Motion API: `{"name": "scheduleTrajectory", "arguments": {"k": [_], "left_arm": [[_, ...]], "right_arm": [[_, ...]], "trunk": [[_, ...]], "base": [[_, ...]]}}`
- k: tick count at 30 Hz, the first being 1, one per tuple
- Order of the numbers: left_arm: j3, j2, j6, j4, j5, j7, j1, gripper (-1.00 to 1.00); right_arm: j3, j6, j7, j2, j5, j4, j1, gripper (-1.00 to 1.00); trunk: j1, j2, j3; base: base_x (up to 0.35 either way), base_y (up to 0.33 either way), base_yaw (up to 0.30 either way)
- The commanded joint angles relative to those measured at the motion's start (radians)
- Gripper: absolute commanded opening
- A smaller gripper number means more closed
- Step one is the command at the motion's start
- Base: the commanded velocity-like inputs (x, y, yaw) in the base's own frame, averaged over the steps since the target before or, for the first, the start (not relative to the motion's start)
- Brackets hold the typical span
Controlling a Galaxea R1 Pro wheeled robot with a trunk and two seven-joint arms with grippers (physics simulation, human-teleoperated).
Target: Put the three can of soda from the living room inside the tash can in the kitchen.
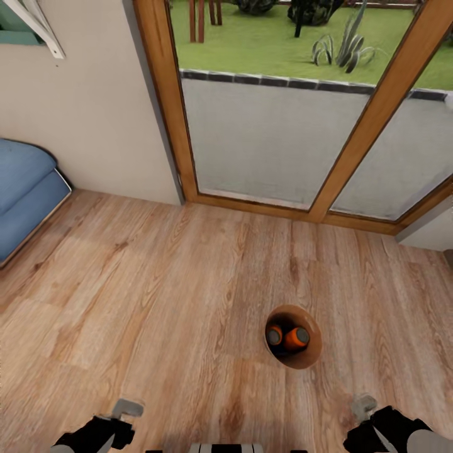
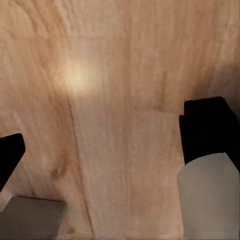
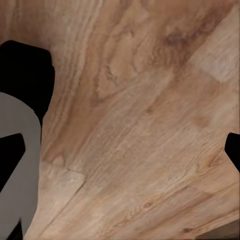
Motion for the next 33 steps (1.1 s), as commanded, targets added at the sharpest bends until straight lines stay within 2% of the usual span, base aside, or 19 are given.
{"name": "scheduleTrajectory", "arguments": {"k": [1, 2, 6, 7, 9, 13, 15, 18, 20, 22, 24, 26, 33], "left_arm": [[0.0, 0.001, -0.016, 0.004, 0.0, 0.0, 0.017, 1.0], [0.0, 0.001, -0.051, 0.01, 0.0, 0.001, 0.049, 1.0], [0.001, 0.002, -0.125, 0.016, 0.006, 0.002, 0.119, 1.0], [0.001, 0.003, -0.15, 0.018, 0.022, 0.001, 0.149, 1.0], [0.001, 0.005, -0.185, 0.02, 0.088, -0.005, 0.194, 1.0], [0.0, 0.005, -0.212, 0.022, 0.161, -0.01, 0.237, 1.0], [0.0, 0.006, -0.222, 0.029, 0.202, -0.029, 0.272, 1.0], [0.0, 0.007, -0.227, 0.053, 0.223, -0.068, 0.294, 1.0], [0.0, 0.008, -0.228, 0.059, 0.227, -0.077, 0.298, 1.0], [0.0, 0.008, -0.232, 0.066, 0.232, -0.087, 0.303, 1.0], [0.0, 0.008, -0.235, 0.068, 0.234, -0.091, 0.304, 1.0], [0.0, 0.008, -0.238, 0.069, 0.235, -0.092, 0.305, 1.0], [-0.001, 0.005, -0.26, 0.071, 0.234, -0.092, 0.306, 1.0]], "right_arm": [[-0.011, -0.013, -0.008, 0.0, 0.0, 0.001, 0.013, 1.0], [-0.03, -0.039, -0.02, 0.001, 0.0, 0.004, 0.039, 1.0], [-0.062, -0.111, -0.032, 0.003, -0.001, 0.008, 0.098, 1.0], [-0.082, -0.139, -0.035, 0.004, -0.002, 0.01, 0.122, 1.0], [-0.138, -0.172, -0.039, 0.007, -0.007, 0.012, 0.165, 1.0], [-0.179, -0.188, -0.041, 0.009, -0.018, 0.013, 0.204, 1.0], [-0.197, -0.214, -0.042, 0.012, -0.054, 0.016, 0.242, 1.0], [-0.205, -0.249, -0.043, 0.022, -0.11, 0.032, 0.284, 1.0], [-0.206, -0.262, -0.043, 0.027, -0.121, 0.04, 0.293, 1.0], [-0.208, -0.295, -0.058, 0.045, -0.133, 0.057, 0.303, 1.0], [-0.208, -0.35, -0.102, 0.055, -0.142, 0.071, 0.317, 1.0], [-0.208, -0.379, -0.118, 0.059, -0.144, 0.075, 0.329, 1.0], [-0.209, -0.428, -0.14, 0.071, -0.146, 0.08, 0.375, 1.0]], "trunk": [[-0.004, 0.007, 0.003], [-0.008, 0.014, 0.006], [-0.023, 0.042, 0.019], [-0.027, 0.049, 0.022], [-0.035, 0.063, 0.028], [-0.05, 0.091, 0.041], [-0.058, 0.105, 0.047], [-0.069, 0.126, 0.057], [-0.077, 0.14, 0.063], [-0.084, 0.154, 0.069], [-0.092, 0.168, 0.077], [-0.1, 0.182, 0.086], [-0.127, 0.231, 0.118]], "base": [[0.0, 0.0, 0.0], [0.0, 0.0, 0.0], [0.0, 0.0, 0.0], [0.0, 0.0, 0.0], [0.0, 0.0, 0.0], [0.0, 0.0, 0.0], [0.0, 0.0, 0.0], [0.0, 0.0, 0.0], [0.0, 0.0, 0.0], [0.0, 0.0, 0.0], [0.0, 0.0, 0.0], [0.0, 0.0, 0.0], [0.0, 0.0, 0.0]]}}
